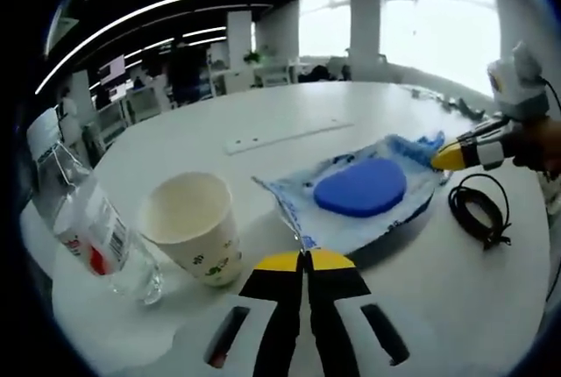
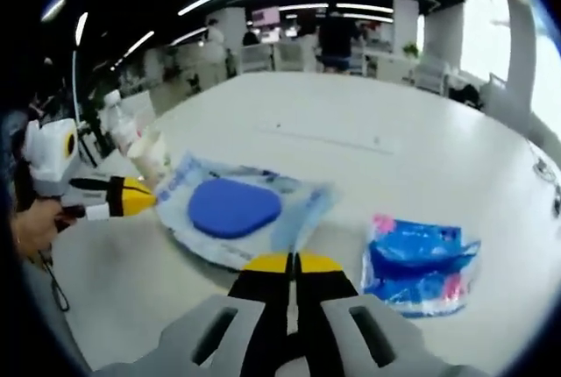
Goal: Arrange the tabletop items into an orderly group along one side of the table until the central work area is clear of visible clutter.
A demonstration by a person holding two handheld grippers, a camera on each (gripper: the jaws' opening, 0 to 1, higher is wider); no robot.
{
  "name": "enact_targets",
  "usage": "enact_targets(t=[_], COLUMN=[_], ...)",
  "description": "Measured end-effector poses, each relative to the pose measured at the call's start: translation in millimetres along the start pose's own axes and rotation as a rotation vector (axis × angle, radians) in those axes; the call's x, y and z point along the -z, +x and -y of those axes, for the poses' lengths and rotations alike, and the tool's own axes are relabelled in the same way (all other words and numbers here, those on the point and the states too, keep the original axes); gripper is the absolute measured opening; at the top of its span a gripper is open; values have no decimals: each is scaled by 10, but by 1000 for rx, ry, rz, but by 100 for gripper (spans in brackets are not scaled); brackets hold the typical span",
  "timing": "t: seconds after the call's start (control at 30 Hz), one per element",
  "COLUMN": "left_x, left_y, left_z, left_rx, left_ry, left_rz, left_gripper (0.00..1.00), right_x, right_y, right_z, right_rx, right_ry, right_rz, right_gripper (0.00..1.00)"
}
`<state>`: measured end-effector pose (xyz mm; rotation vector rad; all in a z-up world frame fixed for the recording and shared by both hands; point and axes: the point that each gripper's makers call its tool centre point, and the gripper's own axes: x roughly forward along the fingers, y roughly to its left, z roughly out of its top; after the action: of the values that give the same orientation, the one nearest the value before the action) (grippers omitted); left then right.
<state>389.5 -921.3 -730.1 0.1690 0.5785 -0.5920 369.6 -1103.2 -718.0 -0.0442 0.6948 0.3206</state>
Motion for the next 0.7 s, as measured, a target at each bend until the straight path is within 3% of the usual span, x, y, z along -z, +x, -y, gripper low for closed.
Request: enact_targets(t=[0.7], left_x=[189], left_y=[92], left_z=[-31], left_rx=[-27], left_ry=[-53], left_rz=[-46], left_gripper=[0], right_x=[226], right_y=[177], right_z=[4], right_rx=[-23], right_ry=[25], right_rz=[-57], right_gripper=[0])
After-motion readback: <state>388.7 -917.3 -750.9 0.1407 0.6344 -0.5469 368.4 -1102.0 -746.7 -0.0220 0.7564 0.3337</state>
